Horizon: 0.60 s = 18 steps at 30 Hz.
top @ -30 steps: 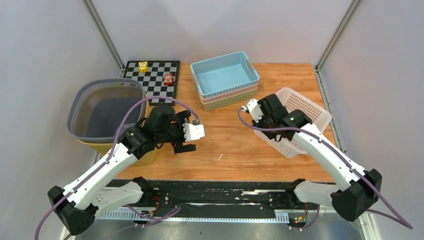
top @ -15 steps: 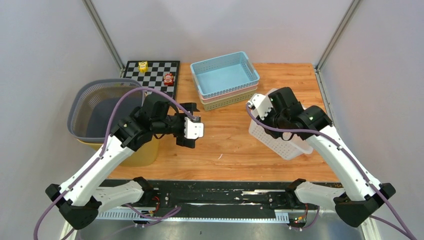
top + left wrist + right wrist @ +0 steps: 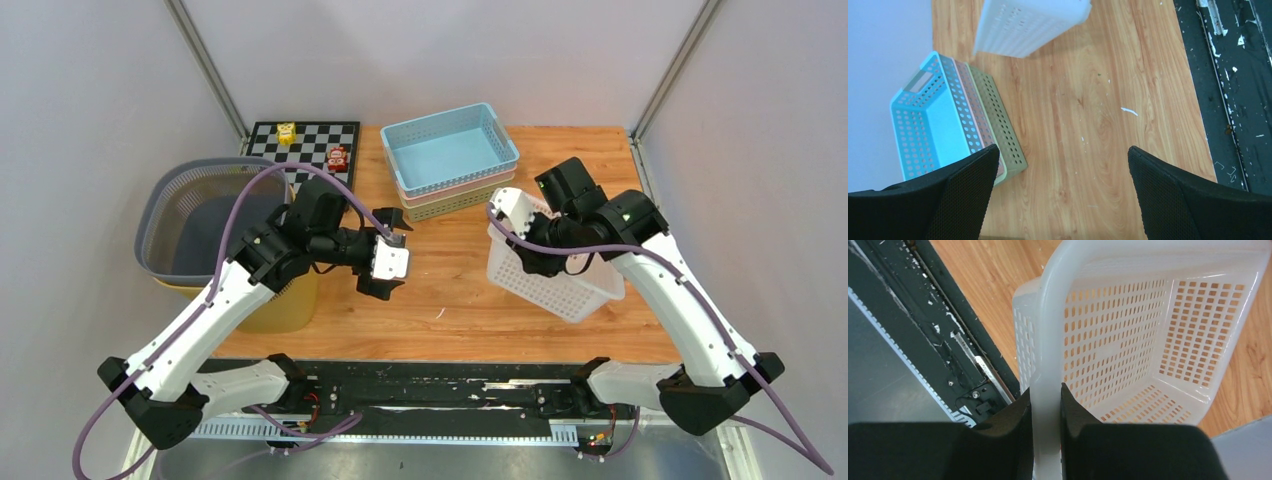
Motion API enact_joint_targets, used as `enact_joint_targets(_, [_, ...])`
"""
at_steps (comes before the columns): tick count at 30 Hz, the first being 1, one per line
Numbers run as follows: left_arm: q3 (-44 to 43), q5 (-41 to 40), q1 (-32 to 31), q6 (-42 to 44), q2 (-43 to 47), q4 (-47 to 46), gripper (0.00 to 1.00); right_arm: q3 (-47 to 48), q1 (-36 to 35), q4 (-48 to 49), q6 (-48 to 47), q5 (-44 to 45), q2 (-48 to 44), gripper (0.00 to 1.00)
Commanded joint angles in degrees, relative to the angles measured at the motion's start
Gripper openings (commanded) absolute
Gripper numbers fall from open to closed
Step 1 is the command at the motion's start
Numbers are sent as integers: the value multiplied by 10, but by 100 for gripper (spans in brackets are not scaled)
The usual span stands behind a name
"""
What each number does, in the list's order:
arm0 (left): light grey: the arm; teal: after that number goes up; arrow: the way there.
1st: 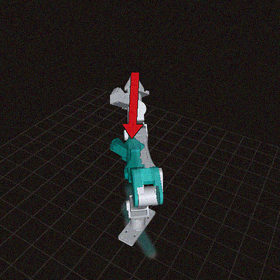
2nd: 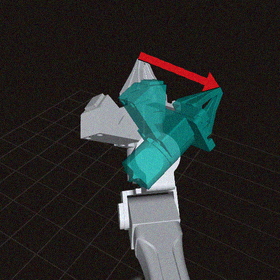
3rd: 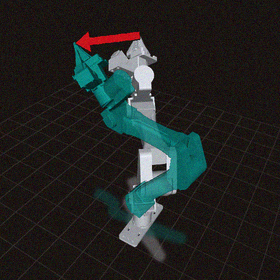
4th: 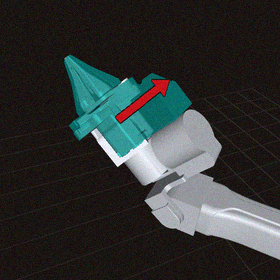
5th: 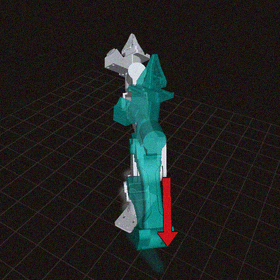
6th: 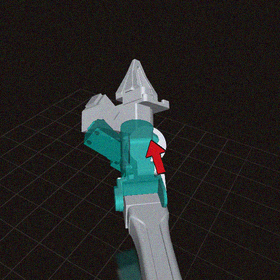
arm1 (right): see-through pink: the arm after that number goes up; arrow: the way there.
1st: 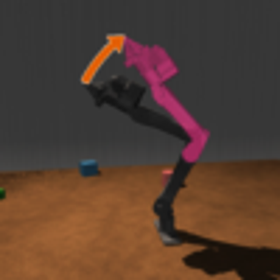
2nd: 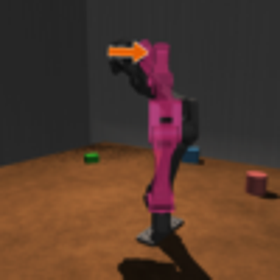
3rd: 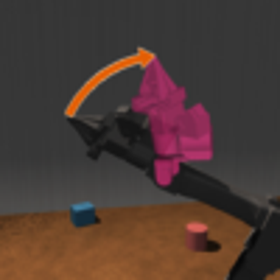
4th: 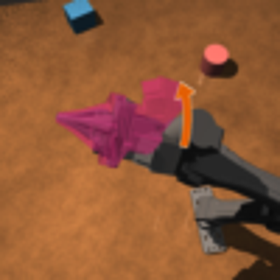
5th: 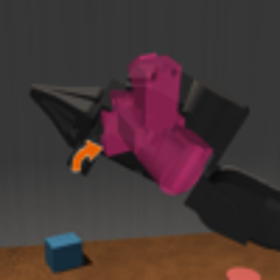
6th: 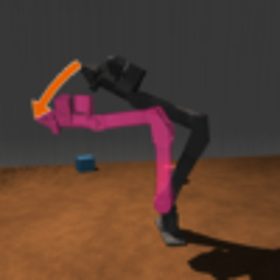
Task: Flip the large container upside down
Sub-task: Turn the container upside down at the center of the board.
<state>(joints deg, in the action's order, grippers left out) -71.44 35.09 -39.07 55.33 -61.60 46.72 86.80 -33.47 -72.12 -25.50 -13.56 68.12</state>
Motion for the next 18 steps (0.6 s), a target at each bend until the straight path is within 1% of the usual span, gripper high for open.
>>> enact_joint_targets(1, [-25,30,3,-10,-9,-1,100,45,-6,-48,-48,-48,14,3])
enact_joint_targets(9, [-53,64,3,-24,-30,4,100,127,-14,-93,-89,-166,49,3])
enact_joint_targets(16, [-70,86,3,-39,-44,-1,100,153,-49,-97,-96,-189,62,3])
enact_joint_targets(18, [-71,86,3,-42,-46,-4,98,154,-61,-94,-92,-192,64,3])
